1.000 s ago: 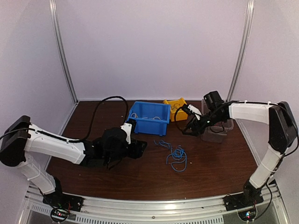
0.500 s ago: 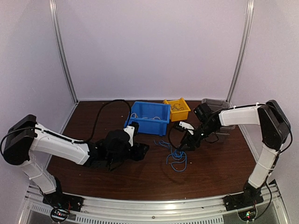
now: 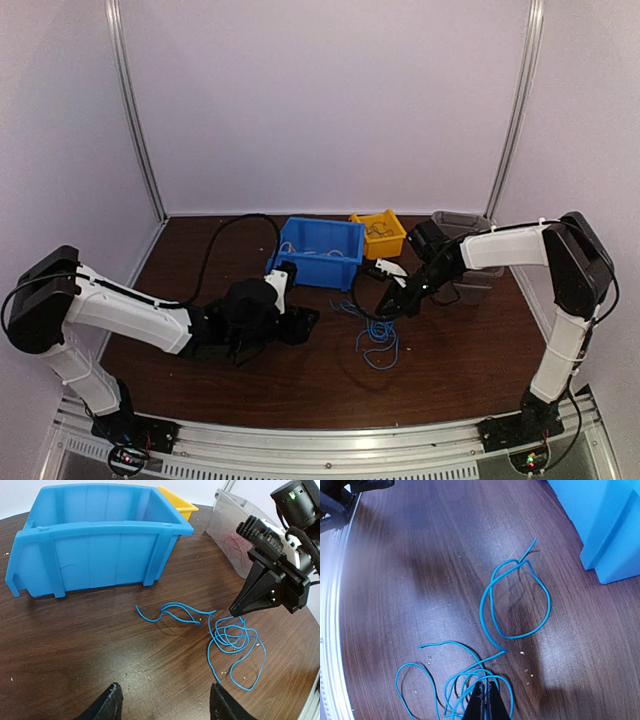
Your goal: Untangle the cables
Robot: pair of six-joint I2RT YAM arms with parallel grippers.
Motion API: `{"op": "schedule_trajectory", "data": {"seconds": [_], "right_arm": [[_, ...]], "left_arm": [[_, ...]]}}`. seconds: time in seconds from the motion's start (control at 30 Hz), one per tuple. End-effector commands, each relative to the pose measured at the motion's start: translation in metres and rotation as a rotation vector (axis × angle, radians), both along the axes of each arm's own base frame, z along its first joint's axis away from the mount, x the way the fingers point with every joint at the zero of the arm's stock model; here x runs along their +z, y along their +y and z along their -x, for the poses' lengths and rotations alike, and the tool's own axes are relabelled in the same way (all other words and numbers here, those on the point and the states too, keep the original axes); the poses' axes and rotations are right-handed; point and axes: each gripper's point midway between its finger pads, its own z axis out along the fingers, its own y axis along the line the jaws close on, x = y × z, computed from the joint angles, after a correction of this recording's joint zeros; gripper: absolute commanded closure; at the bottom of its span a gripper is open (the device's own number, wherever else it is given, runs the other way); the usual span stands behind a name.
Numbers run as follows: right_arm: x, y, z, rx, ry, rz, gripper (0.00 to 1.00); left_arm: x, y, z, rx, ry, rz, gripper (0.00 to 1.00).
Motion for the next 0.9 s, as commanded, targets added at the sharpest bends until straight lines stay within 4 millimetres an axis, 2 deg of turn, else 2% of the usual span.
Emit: {"op": "schedule_trajectory", "data": {"seconds": [0.0,0.1,0.17,0.23,0.3,0.37,0.6,0.73,0.87], "right_arm": [[0.022,0.005,-0.005,0.004,-0.047,-0.024,1.0],[0.053,0.005,-0.005,0.018,-0.091,-0.044,1.0],[0.085,0.008,-0.002,0.041,-0.117,-0.086,1.0],[0.129,0.014,0.002,0.076,-0.158,-0.148,1.0],[0.165,0.016,0.007,0.1,-0.195,-0.189,1.0],[0.199,0.017,0.01,0.109,-0.243,-0.222,1.0],[0.322,0.012,0.015,0.08,-0.485,-0.361,1.0],[0.373,0.009,0.019,0.056,-0.568,-0.42,1.0],[0.452,-0.006,0.019,-0.013,-0.769,-0.468,1.0]], "left_arm": [[0.0,-0.006,-0.002,-0.011,-0.015,0.02,0.39],[-0.004,-0.015,-0.004,-0.041,-0.032,-0.012,0.39],[-0.004,-0.023,-0.008,-0.06,-0.05,-0.03,0.38],[0.001,-0.033,-0.013,-0.076,-0.076,-0.039,0.36],[0.007,-0.038,-0.021,-0.055,-0.109,-0.032,0.31],[0.015,-0.047,-0.022,-0.086,-0.152,-0.01,0.3],[0.035,-0.078,-0.007,-0.246,-0.214,0.106,0.31],[0.034,-0.085,0.0,-0.298,-0.219,0.123,0.31],[0.02,-0.084,-0.006,-0.269,-0.192,0.074,0.31]]}}
